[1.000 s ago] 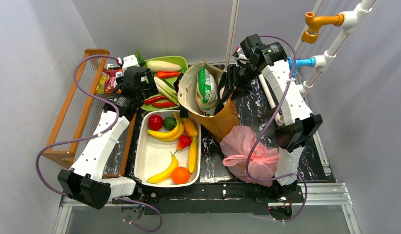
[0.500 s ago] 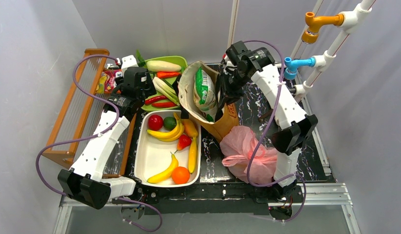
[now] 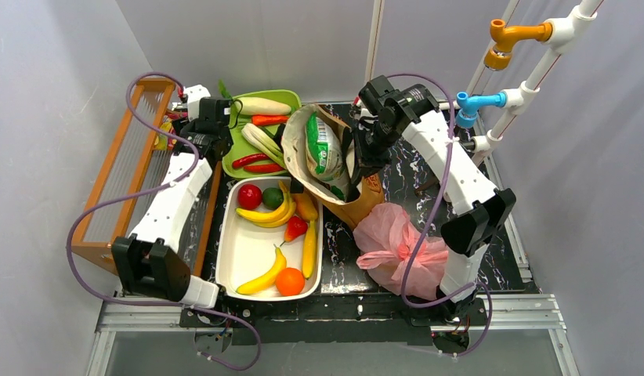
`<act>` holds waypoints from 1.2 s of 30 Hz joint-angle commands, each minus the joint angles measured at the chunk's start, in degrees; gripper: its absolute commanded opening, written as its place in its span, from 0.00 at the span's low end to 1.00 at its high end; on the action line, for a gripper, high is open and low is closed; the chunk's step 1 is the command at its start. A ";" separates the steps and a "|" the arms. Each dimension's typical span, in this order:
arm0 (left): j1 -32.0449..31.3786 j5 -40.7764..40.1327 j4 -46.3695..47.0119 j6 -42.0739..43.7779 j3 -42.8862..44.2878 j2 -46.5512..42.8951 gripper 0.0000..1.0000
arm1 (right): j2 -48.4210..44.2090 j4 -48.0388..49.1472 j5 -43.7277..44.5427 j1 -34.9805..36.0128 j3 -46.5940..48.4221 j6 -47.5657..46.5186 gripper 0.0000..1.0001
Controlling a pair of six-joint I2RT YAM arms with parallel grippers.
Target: Place the food into the grocery bag and tie it
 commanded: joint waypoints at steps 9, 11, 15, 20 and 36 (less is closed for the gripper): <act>5.19 -0.87 11.66 25.39 3.92 10.22 0.70 | -9.43 2.51 -3.77 0.57 -11.60 -0.21 0.01; 5.29 -1.60 12.10 28.68 5.55 12.85 0.70 | -9.85 3.29 -4.27 0.57 -12.18 -0.02 0.01; 6.38 -2.07 12.28 29.81 8.25 16.23 0.68 | -9.52 3.28 -4.57 0.55 -11.44 -0.09 0.01; 7.33 -2.53 11.43 31.07 11.79 20.47 0.66 | -9.20 2.72 -4.79 0.57 -11.10 -0.70 0.01; 10.44 -2.08 13.94 35.07 14.19 24.78 0.60 | -6.81 0.77 -4.20 0.40 -9.02 -3.87 0.01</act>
